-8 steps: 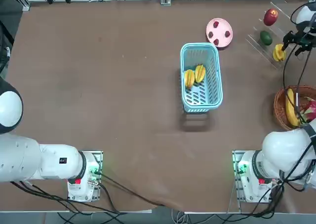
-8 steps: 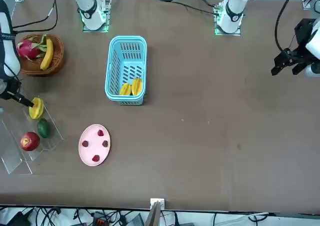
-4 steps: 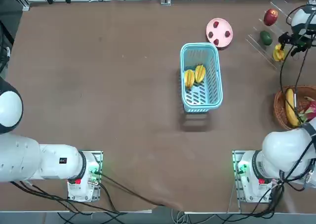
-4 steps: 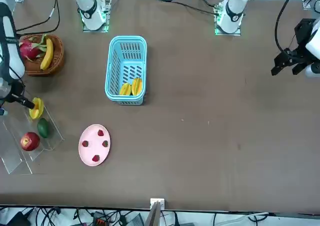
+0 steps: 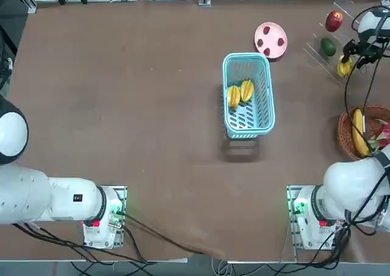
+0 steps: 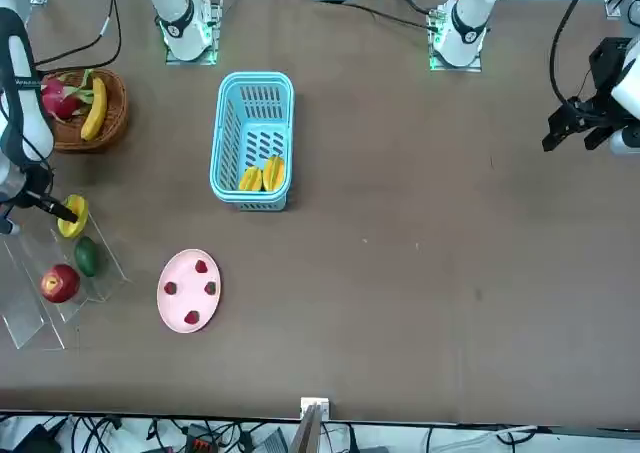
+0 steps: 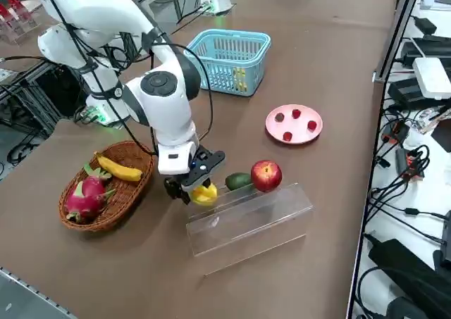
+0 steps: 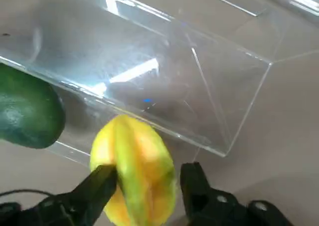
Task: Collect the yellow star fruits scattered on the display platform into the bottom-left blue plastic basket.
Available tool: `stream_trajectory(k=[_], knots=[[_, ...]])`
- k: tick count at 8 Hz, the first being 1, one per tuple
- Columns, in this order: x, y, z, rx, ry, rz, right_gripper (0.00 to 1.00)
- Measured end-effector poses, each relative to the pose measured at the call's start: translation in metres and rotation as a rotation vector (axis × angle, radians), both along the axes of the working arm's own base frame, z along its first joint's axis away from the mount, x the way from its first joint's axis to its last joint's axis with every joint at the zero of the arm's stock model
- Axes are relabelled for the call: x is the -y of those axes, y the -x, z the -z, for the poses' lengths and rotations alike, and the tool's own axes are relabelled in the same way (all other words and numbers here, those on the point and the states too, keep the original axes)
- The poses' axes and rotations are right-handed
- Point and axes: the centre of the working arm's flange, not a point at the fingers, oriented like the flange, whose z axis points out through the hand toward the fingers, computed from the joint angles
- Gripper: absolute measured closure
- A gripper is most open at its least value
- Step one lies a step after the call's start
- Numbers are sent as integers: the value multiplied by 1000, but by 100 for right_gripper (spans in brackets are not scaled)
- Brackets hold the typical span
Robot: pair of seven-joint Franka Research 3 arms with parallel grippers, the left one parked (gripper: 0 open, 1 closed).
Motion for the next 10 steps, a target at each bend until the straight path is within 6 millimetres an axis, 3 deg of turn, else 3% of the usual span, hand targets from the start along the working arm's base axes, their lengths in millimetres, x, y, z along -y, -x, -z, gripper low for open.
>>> stream_trajectory(k=[1,3,7,8,10], knots=[[-2,-1,-2,4,-1,-3,46],[-6,-3,-8,3,-4,-12,70],[-9,0,-19,-36,-21,-15,74],[-14,1,-34,-72,-36,-20,78],[-37,3,-89,-173,-76,-16,80]])
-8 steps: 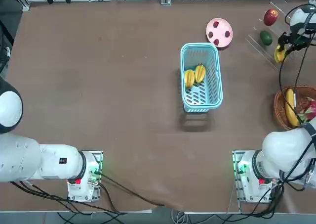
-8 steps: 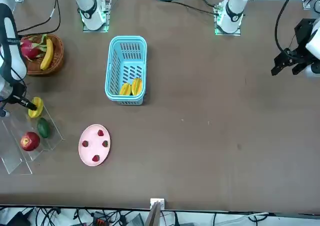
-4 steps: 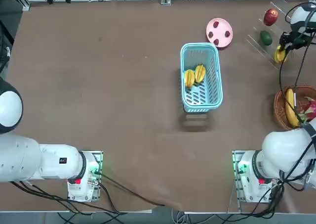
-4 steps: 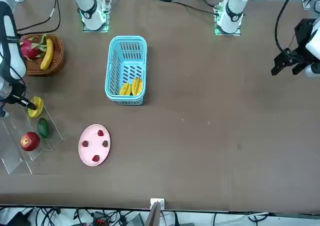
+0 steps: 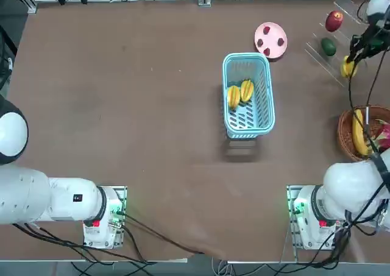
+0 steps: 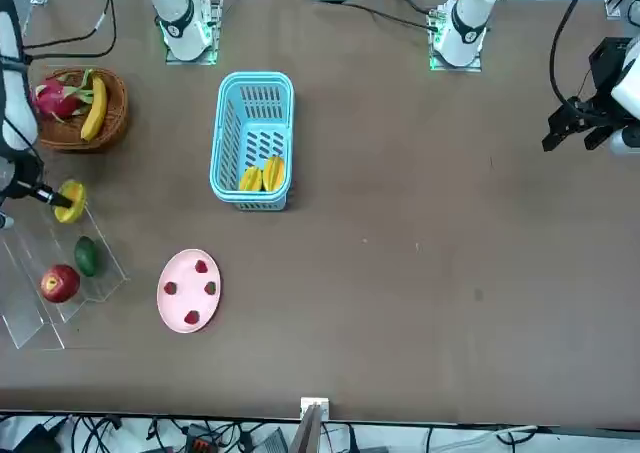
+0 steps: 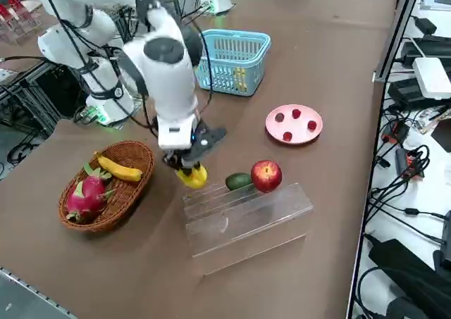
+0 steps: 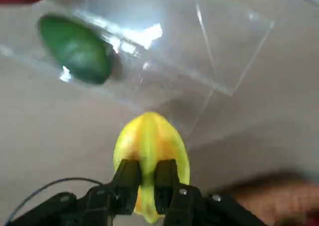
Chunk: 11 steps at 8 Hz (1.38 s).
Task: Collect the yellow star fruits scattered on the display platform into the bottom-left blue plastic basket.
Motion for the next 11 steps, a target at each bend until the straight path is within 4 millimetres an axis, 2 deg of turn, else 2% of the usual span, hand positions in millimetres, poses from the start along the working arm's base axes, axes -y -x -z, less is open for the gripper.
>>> stream_trajectory(k=[1,2,4,6,7,9,11], knots=[[-25,2,-36,-44,-9,22,80],[-63,3,-69,-73,-7,41,80],[-173,9,-124,-95,-43,52,80],[-277,26,-159,-102,-54,101,80],[-329,35,-165,-103,-45,114,80],[-426,56,-158,-87,-25,132,80],[-495,81,-134,-53,-12,149,77]])
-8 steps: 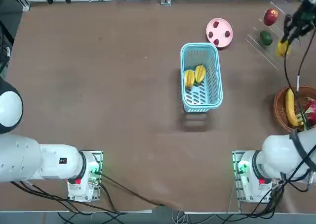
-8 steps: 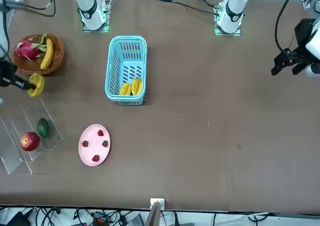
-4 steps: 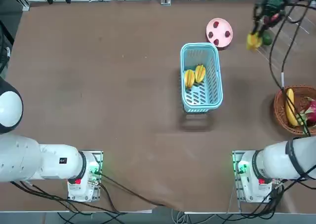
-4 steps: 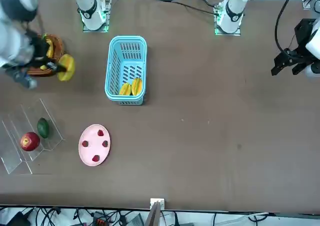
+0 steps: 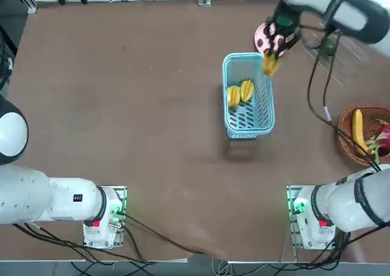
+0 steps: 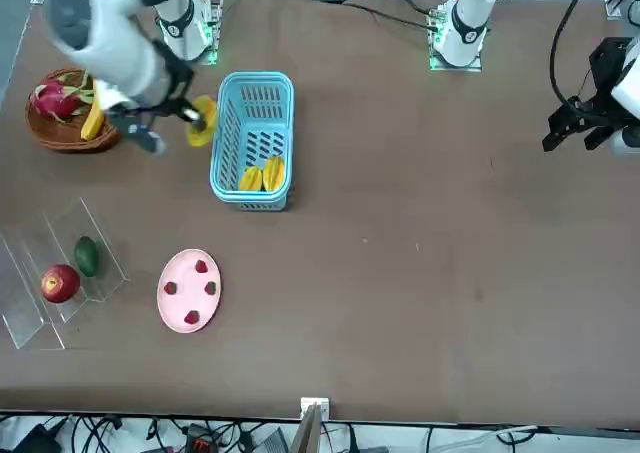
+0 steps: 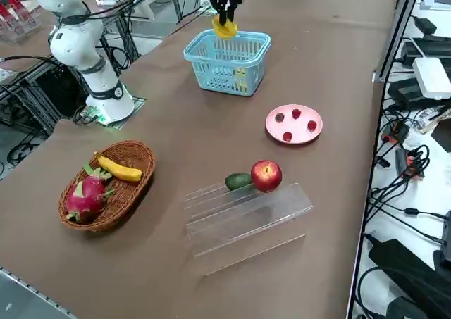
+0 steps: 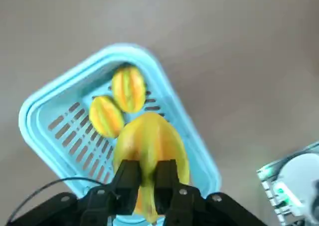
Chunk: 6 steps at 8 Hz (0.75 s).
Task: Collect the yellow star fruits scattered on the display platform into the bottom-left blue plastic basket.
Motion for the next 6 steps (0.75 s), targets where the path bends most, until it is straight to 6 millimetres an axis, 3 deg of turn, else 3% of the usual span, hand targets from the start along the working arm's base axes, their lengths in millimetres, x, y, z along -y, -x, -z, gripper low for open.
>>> stream_trajectory(k=[1,2,4,6], knots=[[-18,13,17,-11,12,-9,75],[-24,22,33,-32,26,-20,69],[-18,23,42,-45,34,-10,36],[-6,12,30,-14,19,19,1]])
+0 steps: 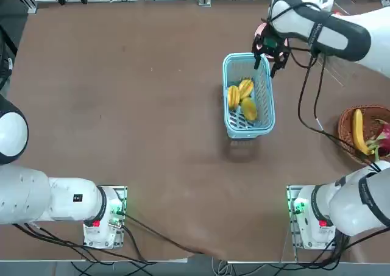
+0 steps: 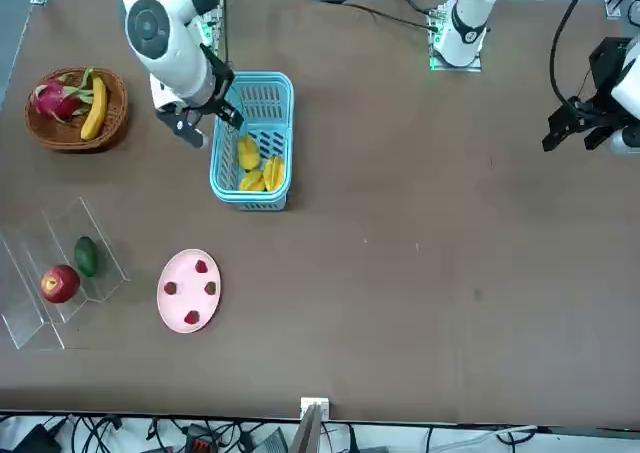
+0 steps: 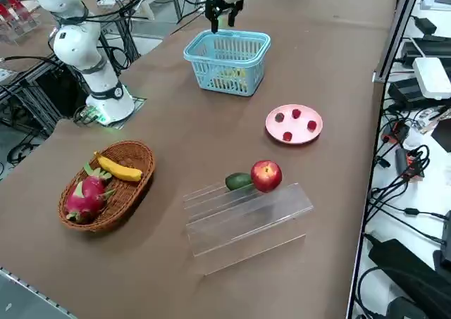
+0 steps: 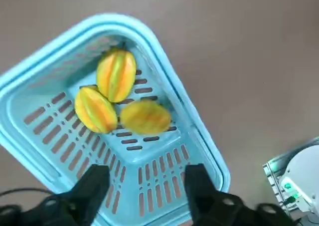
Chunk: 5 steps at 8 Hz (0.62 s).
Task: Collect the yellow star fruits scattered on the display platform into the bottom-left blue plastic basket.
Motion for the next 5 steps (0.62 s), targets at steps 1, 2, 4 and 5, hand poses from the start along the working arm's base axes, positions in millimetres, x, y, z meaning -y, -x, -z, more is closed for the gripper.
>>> stream_trajectory(k=[1,2,4,5], knots=[[13,-12,-13,33,-3,19,0],[36,-30,-30,82,4,13,0],[115,-67,-69,154,11,-55,0],[165,-79,-86,154,2,-115,0]])
